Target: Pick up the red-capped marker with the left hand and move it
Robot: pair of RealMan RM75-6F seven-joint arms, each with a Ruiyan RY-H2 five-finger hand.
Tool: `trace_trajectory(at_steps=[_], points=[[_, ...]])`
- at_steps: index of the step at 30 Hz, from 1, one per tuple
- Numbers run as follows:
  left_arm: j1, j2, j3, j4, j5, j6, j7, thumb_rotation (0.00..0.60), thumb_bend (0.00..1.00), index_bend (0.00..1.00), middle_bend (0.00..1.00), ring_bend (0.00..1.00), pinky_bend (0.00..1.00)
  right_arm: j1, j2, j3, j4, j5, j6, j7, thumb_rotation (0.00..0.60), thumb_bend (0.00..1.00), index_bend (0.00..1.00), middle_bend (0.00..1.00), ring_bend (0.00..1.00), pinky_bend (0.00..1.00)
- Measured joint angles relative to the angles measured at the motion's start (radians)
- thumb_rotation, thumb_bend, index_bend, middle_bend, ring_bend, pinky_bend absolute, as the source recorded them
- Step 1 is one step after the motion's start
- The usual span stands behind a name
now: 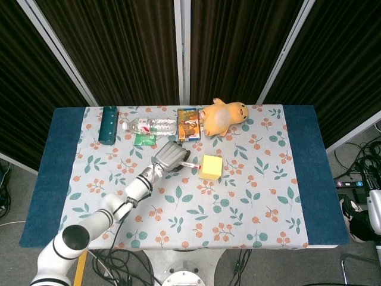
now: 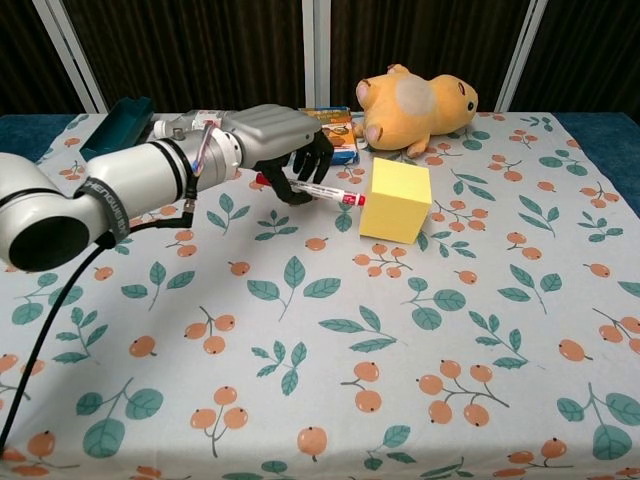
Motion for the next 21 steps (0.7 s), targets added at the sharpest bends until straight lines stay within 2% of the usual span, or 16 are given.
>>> trace_trajectory(at_steps=[12,21], points=[[-0.059,-0.038,-0.046,-0.040,-0.043,-0.027,0.078,0.600,0.47,0.74,0.72,0.49,0.47,0.000,-0.006,0.000,0.017,0.005,-0.007,0.016,0.600,0.30,0.06,0.16,0.05,0.17],[-0.012,0.004,-0.042,-0.071,-0.058,0.004,0.088,0.600,0.47,0.74,0.72,0.49,0.47,-0.005,-0.001,-0.002,0.011,-0.008,0.004,0.018,0.600,0.30,0.06,0.16,0.05,0.17]])
